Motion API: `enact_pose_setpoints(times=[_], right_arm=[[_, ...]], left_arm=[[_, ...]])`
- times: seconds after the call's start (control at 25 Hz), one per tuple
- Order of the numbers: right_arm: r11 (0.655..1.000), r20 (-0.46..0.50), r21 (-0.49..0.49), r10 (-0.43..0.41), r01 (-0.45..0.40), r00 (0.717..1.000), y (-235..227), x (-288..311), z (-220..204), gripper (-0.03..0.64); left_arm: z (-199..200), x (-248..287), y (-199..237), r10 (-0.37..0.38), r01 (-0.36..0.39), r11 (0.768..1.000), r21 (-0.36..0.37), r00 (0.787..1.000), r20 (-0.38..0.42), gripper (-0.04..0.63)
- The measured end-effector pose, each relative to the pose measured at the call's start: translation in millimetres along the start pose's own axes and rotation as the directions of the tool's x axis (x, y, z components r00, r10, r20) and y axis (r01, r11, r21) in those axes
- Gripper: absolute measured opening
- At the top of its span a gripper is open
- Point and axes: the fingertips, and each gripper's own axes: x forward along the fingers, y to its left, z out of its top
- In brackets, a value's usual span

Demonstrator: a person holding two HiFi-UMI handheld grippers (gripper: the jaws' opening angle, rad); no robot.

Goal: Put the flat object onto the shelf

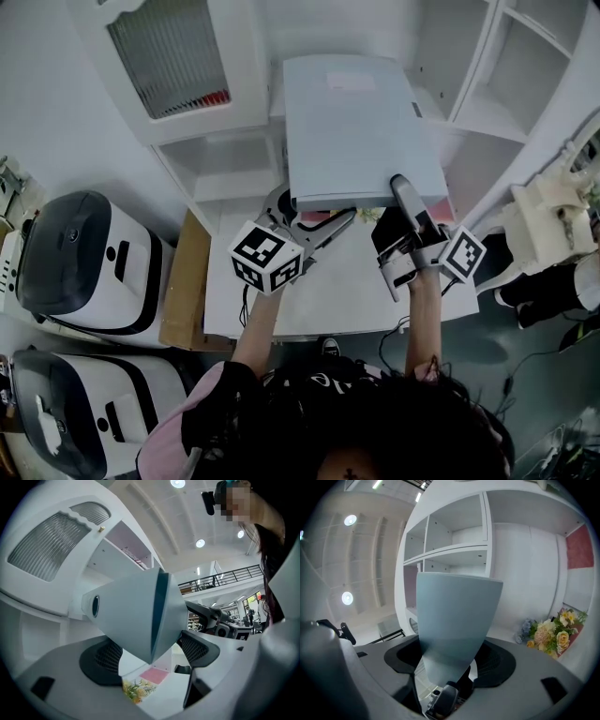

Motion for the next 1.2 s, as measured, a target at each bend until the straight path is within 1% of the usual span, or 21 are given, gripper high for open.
enact_pose_setpoints(times=[0.2, 0.28, 0.36, 0.6, 0.8, 1.08, 1.2], right_arm=[[0.999, -0.004, 0.033, 0.007, -0.007, 1.0, -5, 8, 14, 0.316], [0.998, -0.006, 0.051, 0.021, -0.021, 1.0, -6, 10, 18, 0.316], [0.998, -0.02, 0.046, 0.037, -0.036, 0.999, -4, 13, 18, 0.316], [0.996, -0.096, -0.031, 0.084, -0.087, 0.992, 3, 23, 23, 0.316], [0.991, -0.119, -0.075, 0.104, -0.114, 0.987, 3, 33, 30, 0.315], [0.989, -0.118, -0.092, 0.108, -0.12, 0.987, -8, 41, 39, 0.314], [0.983, -0.112, -0.148, 0.091, -0.107, 0.99, -10, 39, 42, 0.314]], left_arm=[[4, 10, 4, 0.021, -0.021, 1.0, 0.008, 1.0, -0.001, 0.408], [7, 13, 6, 0.029, -0.029, 1.0, 0.011, 1.0, 0.004, 0.408], [9, 15, 8, 0.04, -0.04, 0.999, 0.01, 0.999, 0.009, 0.408], [23, 22, 19, 0.059, -0.056, 0.998, -0.042, 0.996, 0.073, 0.408], [30, 30, 28, 0.075, -0.066, 0.995, -0.079, 0.991, 0.107, 0.408], [28, 43, 39, 0.082, -0.074, 0.994, -0.086, 0.992, 0.094, 0.408], [29, 47, 44, 0.096, -0.087, 0.992, -0.087, 0.99, 0.105, 0.408]])
